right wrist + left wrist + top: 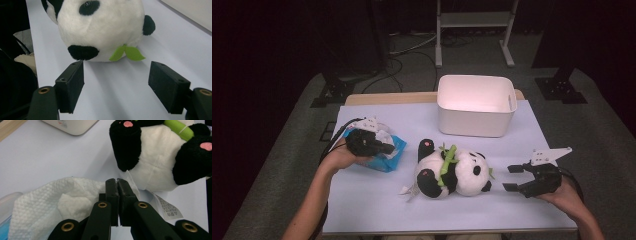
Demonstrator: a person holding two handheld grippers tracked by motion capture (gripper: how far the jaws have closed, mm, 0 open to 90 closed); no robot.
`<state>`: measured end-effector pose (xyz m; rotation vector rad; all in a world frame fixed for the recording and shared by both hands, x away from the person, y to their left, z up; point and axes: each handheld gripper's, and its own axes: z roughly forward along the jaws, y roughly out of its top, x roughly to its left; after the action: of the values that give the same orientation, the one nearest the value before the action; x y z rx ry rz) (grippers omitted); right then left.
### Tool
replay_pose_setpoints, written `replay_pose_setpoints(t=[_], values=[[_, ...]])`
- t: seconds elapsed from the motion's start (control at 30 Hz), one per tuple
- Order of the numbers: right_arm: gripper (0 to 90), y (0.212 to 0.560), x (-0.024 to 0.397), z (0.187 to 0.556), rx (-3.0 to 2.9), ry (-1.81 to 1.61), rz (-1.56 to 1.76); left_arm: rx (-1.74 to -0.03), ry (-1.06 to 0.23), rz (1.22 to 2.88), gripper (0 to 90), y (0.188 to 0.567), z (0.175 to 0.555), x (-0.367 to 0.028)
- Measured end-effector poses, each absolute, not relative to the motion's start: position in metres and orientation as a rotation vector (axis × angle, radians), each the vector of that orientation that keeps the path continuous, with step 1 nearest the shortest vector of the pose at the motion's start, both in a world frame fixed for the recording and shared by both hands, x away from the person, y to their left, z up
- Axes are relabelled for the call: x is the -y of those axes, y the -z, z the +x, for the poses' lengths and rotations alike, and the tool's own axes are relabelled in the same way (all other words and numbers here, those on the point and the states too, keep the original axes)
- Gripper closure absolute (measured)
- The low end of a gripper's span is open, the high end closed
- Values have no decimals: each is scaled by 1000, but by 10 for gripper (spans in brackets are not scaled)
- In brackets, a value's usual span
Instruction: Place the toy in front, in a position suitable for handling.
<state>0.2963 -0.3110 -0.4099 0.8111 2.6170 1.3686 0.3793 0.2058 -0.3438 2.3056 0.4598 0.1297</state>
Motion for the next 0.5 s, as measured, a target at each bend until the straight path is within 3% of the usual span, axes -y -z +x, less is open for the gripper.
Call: replay_pose_setpoints(t=[0.5], values=[[275, 406, 311, 295, -2615, -1374, 796, -317, -67, 2290, 885, 326, 370, -160]])
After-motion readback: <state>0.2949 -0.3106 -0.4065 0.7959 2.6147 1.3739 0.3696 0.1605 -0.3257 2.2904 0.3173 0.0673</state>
